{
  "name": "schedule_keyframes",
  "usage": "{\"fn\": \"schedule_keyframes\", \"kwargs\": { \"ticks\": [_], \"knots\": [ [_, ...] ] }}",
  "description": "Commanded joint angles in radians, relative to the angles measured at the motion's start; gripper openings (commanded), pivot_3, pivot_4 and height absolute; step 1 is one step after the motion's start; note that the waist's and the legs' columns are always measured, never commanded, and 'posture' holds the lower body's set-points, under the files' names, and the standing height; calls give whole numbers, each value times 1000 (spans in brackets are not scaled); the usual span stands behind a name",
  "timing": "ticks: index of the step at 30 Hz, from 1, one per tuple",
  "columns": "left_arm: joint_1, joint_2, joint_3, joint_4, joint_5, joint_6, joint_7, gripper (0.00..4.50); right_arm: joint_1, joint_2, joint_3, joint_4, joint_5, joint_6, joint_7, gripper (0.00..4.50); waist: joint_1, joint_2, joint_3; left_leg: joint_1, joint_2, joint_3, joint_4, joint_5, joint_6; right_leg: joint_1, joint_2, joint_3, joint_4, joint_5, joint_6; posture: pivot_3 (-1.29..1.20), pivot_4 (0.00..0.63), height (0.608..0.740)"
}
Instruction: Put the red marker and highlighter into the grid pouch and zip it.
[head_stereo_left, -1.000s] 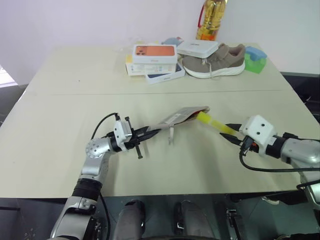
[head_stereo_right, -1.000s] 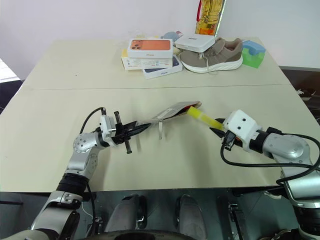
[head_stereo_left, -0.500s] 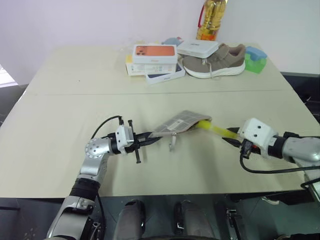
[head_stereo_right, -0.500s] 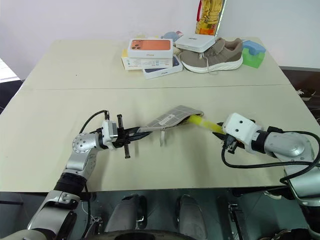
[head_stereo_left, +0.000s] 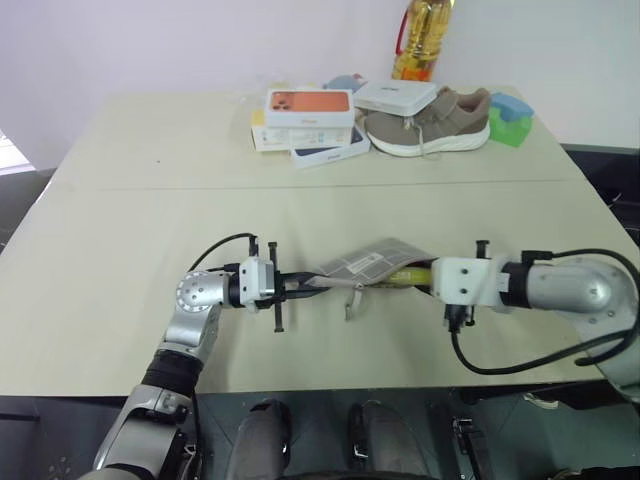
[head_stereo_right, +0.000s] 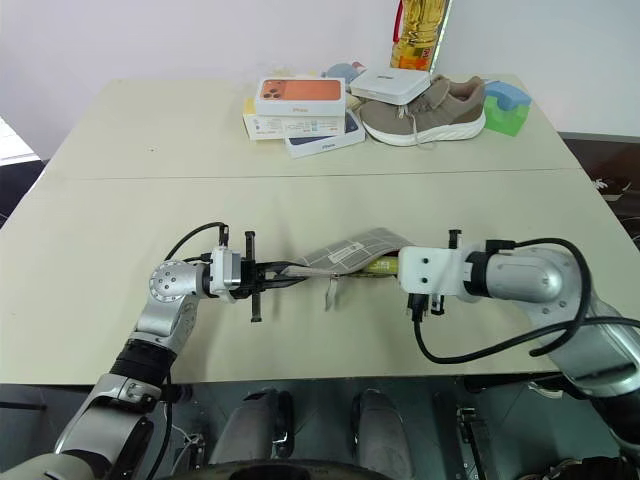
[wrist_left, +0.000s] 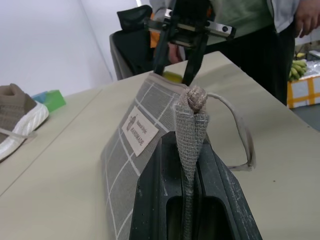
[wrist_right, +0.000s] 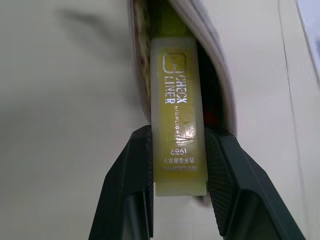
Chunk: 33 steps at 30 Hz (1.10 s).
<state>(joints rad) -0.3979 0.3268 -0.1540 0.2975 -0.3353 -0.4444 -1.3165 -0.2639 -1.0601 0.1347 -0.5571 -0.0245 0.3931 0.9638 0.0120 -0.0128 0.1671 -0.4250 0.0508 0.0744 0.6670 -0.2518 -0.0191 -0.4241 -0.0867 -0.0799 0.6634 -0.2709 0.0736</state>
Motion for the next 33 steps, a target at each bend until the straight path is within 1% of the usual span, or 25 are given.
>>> {"fn": "schedule_keyframes", "kwargs": {
  "ticks": [1,2,4,7,8,9,10,12,14,16,19,21,22,25,29,30,32,33],
  "knots": [
    [-7,-4,-9,-39,-12,-8,-3,0,-47,21,17,-39,2,28,17,1361,1,0,0,0,0,0,0,0,0,0,0,0,0,0,0,0,150,724],
    [-8,-4,-8,-38,-11,-8,-1,0,-55,27,12,-38,4,40,16,1907,2,0,0,0,0,0,0,0,0,0,0,0,0,0,0,0,150,724],
    [-7,-3,-6,-36,-8,-9,7,0,-65,28,-7,-34,9,49,16,2665,2,0,0,0,0,0,0,0,0,0,0,0,0,0,0,0,150,724],
    [-3,-1,-1,-33,-8,-7,24,0,-80,63,-66,-46,69,103,0,4338,1,0,0,0,0,0,0,0,0,0,0,0,0,0,0,0,150,724],
    [-7,-7,9,-20,-2,-8,47,0,-95,98,-127,-55,145,164,-6,4426,1,0,0,0,0,0,0,0,0,0,0,0,0,0,0,0,150,724],
    [-11,-10,15,-10,2,-9,64,0,-106,123,-169,-63,198,208,-9,4426,0,0,0,0,0,0,0,0,0,0,0,0,0,0,0,0,150,724],
    [-23,-26,29,11,12,-13,112,0,-126,166,-245,-68,291,291,-20,4426,0,0,0,0,0,0,0,0,0,0,0,0,0,0,0,0,150,724],
    [-40,-53,47,38,23,-19,180,0,-127,204,-347,-90,423,405,-22,4426,2,0,0,0,0,0,0,0,0,0,0,0,0,0,0,0,150,724],
    [-48,-70,54,51,37,-27,219,0,-111,220,-402,-117,511,477,-27,4426,5,-2,0,0,0,-1,1,0,0,1,-1,-1,0,0,0,0,150,724],
    [-59,-90,54,63,49,-31,260,0,-86,248,-434,-130,574,549,-66,4426,4,-2,0,0,0,-1,0,0,0,2,-1,-1,0,0,0,0,150,724],
    [-69,-106,46,73,69,-45,294,0,-27,288,-423,-157,633,630,-131,4426,2,-2,0,0,0,-1,0,0,0,2,-1,-1,0,0,0,0,150,724],
    [-78,-116,42,82,85,-58,316,0,2,373,-387,-172,647,658,-226,4426,-2,-2,0,0,0,-1,0,0,0,2,-1,-1,0,0,0,0,150,724],
    [-83,-121,40,85,91,-61,327,0,3,435,-359,-167,643,680,-293,4426,-3,-2,0,0,0,-1,0,0,0,2,-1,-1,0,0,0,0,150,724],
    [-91,-127,35,89,100,-67,341,0,-26,573,-309,-139,617,727,-449,4426,-3,-1,-1,1,0,-1,0,0,0,1,0,-1,2,0,0,0,150,724],
    [-93,-128,31,89,107,-71,346,0,-80,699,-271,-99,609,779,-583,4426,-1,-1,-1,1,0,-1,0,0,0,1,-1,-1,1,0,0,0,150,724],
    [-93,-128,30,89,108,-72,347,0,-91,730,-261,-91,608,785,-611,4192,-1,-1,-1,1,0,-1,0,0,0,1,-1,-1,1,0,0,0,150,724],
    [-94,-126,27,89,114,-75,348,0,-101,769,-259,-82,609,801,-653,3535,0,-1,-1,0,0,-1,0,0,0,1,0,-1,1,0,0,0,150,724],
    [-94,-124,27,89,116,-76,348,0,-100,770,-256,-84,609,806,-660,3023,0,-1,-1,0,0,-1,0,0,0,1,0,-1,1,0,0,0,150,724]
  ]
}}
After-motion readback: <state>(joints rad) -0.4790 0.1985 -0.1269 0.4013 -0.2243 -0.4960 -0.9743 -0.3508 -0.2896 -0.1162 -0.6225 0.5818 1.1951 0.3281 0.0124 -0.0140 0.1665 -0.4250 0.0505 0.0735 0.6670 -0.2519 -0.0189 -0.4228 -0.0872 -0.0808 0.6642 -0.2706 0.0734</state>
